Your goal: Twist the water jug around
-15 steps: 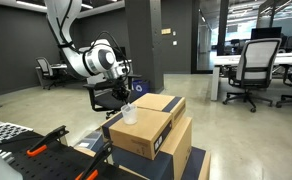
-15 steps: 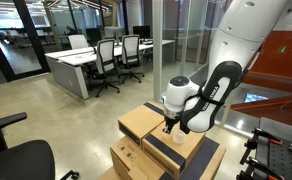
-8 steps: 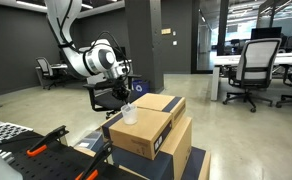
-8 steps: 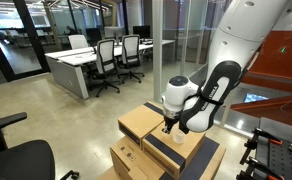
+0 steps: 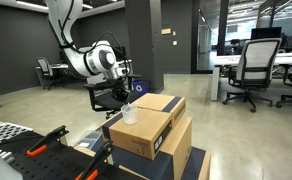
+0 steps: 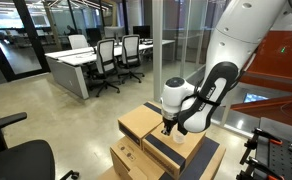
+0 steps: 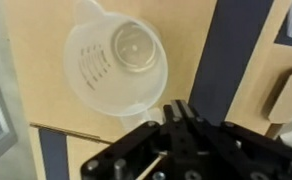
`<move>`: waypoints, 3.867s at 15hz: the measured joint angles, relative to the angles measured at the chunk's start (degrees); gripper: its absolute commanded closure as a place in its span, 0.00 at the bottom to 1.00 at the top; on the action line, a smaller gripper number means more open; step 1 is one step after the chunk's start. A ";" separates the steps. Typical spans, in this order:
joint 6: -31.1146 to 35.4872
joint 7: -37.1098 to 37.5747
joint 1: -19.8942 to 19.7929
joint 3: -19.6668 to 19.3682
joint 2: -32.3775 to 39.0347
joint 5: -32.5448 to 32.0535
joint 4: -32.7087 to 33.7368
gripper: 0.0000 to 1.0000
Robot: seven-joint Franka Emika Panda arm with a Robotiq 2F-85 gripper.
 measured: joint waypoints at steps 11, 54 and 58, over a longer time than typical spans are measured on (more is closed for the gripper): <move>-1.75 0.00 -2.19 1.28 0.79 -0.11 2.33 0.94; -3.38 0.08 -10.79 3.05 2.93 -0.12 6.29 0.94; -3.48 0.08 -12.10 3.76 2.93 -0.12 6.29 0.94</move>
